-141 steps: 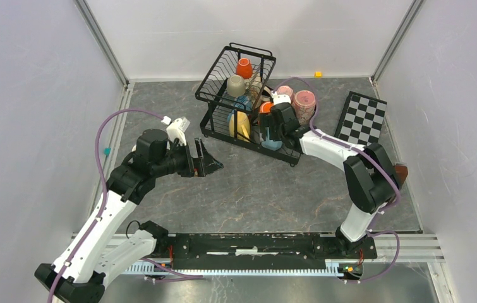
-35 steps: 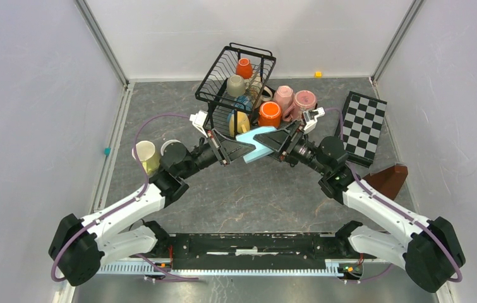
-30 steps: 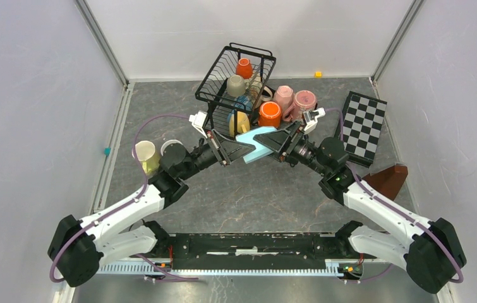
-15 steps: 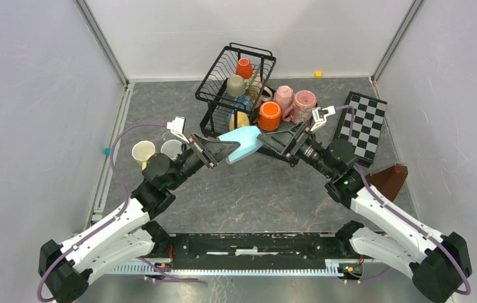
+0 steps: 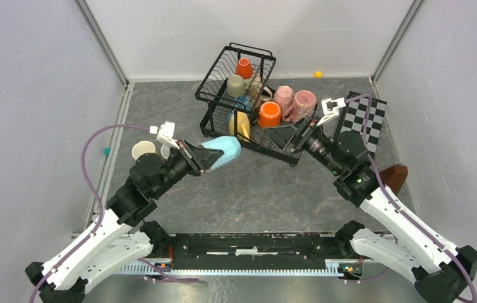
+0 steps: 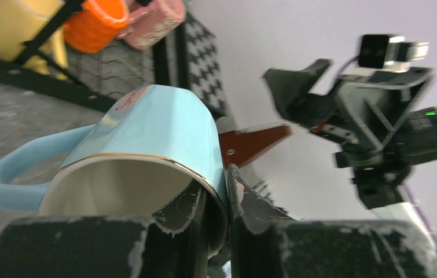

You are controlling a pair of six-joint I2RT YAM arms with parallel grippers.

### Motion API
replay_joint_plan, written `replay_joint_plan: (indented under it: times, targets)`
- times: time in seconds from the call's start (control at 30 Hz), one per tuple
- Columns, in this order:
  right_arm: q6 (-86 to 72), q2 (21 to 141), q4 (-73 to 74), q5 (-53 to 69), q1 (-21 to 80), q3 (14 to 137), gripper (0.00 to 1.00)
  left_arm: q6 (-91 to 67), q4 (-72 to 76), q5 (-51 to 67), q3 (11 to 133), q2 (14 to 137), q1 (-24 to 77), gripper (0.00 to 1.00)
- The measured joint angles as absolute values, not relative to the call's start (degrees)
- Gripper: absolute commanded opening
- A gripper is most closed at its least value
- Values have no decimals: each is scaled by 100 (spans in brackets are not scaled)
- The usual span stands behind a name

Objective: Unload the cups from the dish rack
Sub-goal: Place the cup at the center of the board.

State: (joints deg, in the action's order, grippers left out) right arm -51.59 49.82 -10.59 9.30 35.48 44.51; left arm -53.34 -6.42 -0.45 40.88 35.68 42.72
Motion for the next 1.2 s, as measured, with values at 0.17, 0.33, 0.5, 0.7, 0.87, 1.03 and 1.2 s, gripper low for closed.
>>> replay_joint_plan:
  times: [0.17, 0.33, 0.5, 0.7, 0.87, 1.03, 1.2]
  targets:
    - [-4491, 4982, -489, 639, 3548, 4866, 98, -4818, -2095, -432, 4735, 3736, 4272, 2]
    - [-3946, 4982, 108, 333, 3548, 5127, 98, -4313, -3188, -644, 5249, 4375, 4272, 2]
    - [-3562, 4960, 443, 198, 3548, 5203, 98, -3750, -3820, -740, 5415, 5103, 4272, 2]
    - [-3297, 4921, 720, 148, 3535, 5216, 98, -3002, -4115, -701, 5902, 6010, 4259, 2]
    - [-3175, 4866, 794, 169, 3494, 5216, 98, -2427, -4130, -563, 6329, 6761, 4187, 2]
    - [-3114, 4783, 788, 329, 3369, 5214, 98, -1953, -4121, -390, 6469, 7325, 3900, 2]
    - [-3094, 4602, 784, 467, 3183, 5181, 98, -1562, -4104, -198, 6469, 7721, 3358, 2]
